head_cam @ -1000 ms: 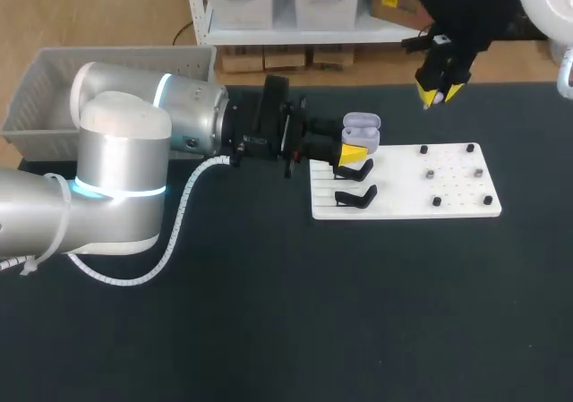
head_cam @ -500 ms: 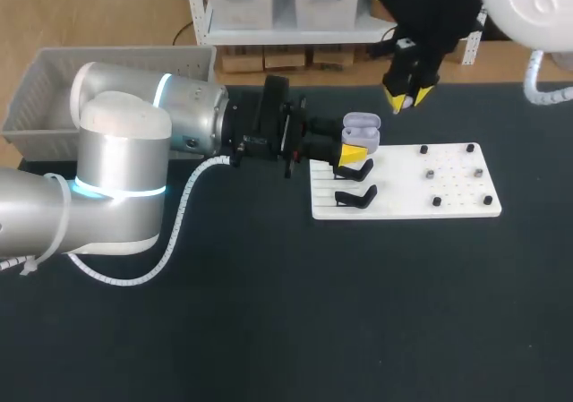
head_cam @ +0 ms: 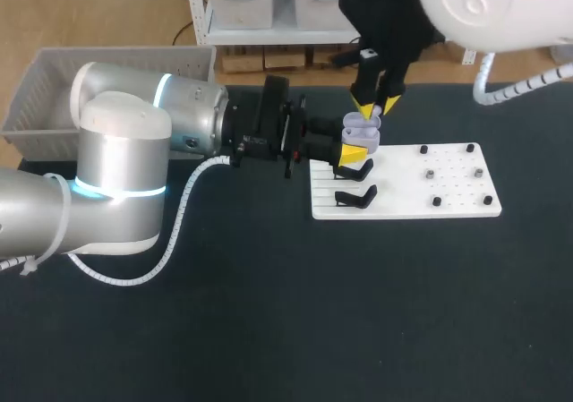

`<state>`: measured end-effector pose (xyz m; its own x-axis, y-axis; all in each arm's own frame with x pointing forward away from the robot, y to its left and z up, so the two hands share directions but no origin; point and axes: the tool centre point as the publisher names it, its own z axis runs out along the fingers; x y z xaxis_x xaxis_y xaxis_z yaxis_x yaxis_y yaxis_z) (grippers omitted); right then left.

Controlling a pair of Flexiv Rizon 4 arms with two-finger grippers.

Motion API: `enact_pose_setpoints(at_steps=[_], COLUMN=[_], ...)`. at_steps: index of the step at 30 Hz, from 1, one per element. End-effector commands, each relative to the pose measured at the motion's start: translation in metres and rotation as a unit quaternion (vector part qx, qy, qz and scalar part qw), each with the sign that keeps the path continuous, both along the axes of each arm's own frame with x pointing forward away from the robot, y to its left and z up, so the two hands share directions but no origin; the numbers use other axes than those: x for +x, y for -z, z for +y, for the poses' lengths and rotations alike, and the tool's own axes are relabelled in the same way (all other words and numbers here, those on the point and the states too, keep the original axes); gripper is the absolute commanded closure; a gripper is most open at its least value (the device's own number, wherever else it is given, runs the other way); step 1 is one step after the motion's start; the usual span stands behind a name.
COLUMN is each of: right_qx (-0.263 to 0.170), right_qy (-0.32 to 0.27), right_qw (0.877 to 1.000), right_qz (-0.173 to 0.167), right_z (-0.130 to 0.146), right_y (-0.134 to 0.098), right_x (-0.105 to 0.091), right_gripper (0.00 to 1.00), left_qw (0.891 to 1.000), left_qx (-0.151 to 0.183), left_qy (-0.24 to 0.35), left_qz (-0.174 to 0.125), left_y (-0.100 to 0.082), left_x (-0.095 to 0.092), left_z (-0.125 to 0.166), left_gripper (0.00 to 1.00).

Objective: Pick up each earbud case from the left stands, insert the matching earbuds, close the lid, and place the case in the box.

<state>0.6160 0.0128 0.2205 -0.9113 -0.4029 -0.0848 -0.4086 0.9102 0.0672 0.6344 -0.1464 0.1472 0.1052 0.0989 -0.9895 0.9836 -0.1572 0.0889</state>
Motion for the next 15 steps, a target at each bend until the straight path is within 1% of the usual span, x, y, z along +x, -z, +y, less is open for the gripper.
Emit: enact_pose_setpoints(at_steps=[1,6,10,15], right_qx=[-0.004,-0.006,-0.015,-0.018], right_qy=[-0.004,-0.012,-0.024,-0.028], right_qw=[1.0,1.0,1.0,0.999], right_qz=[0.005,0.006,-0.003,0.0], right_z=[0.007,0.014,0.02,0.021], right_y=[0.001,0.004,0.004,0.009], right_x=[0.003,0.004,0.004,0.006], right_gripper=[1.0,1.0,1.0,1.0], left_qw=[1.0,1.0,1.0,1.0], left_qx=[0.0,0.0,0.0,0.0], left_qy=[-0.001,-0.001,-0.001,-0.001], left_qz=[-0.001,-0.001,-0.001,-0.001], left_y=[0.0,0.0,0.0,0.0], left_x=[-0.001,-0.001,-0.001,-0.001], left_z=[0.0,0.0,0.0,0.0], left_gripper=[1.0,1.0,1.0,1.0])
